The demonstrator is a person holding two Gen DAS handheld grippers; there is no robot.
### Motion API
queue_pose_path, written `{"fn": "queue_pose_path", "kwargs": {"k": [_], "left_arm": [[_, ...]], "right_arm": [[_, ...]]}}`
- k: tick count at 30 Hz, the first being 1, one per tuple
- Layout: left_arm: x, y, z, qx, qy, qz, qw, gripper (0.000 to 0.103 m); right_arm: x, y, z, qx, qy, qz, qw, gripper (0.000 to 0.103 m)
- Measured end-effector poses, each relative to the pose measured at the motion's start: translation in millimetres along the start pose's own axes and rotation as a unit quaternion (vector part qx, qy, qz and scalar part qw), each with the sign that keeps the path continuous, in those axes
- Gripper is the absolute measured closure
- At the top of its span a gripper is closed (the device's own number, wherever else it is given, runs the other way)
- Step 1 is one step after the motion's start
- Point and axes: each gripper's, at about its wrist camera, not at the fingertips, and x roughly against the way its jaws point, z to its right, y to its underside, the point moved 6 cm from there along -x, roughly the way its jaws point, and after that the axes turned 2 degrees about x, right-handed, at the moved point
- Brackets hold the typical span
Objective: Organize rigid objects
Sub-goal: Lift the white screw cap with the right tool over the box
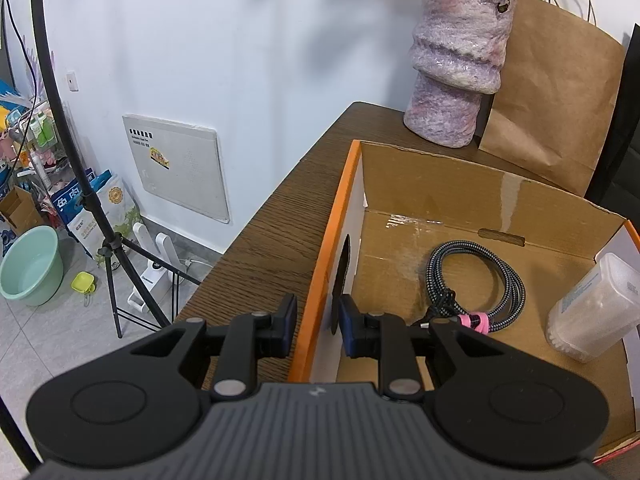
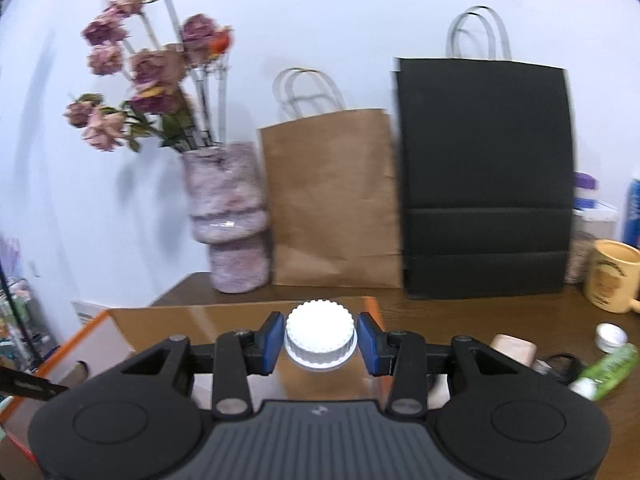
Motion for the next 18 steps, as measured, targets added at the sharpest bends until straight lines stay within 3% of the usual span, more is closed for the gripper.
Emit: {"fn": "queue_pose_path", "kwargs": {"k": [11,18], "left_arm": [[1.0,0.1,-0.4,0.001,0.002,0.001,1.0000,0.080],[2.6,-0.2,-0.4,0.004,0.000,0.002,1.0000,0.080]], "right_arm": [[-29.6,-8.9,-92.3,0.035,-0.083,-0.007,0.996,0.064],[-44.9,-5.6,-138.8,0.070,-0.115,-0.025,0.991,0.064]]}}
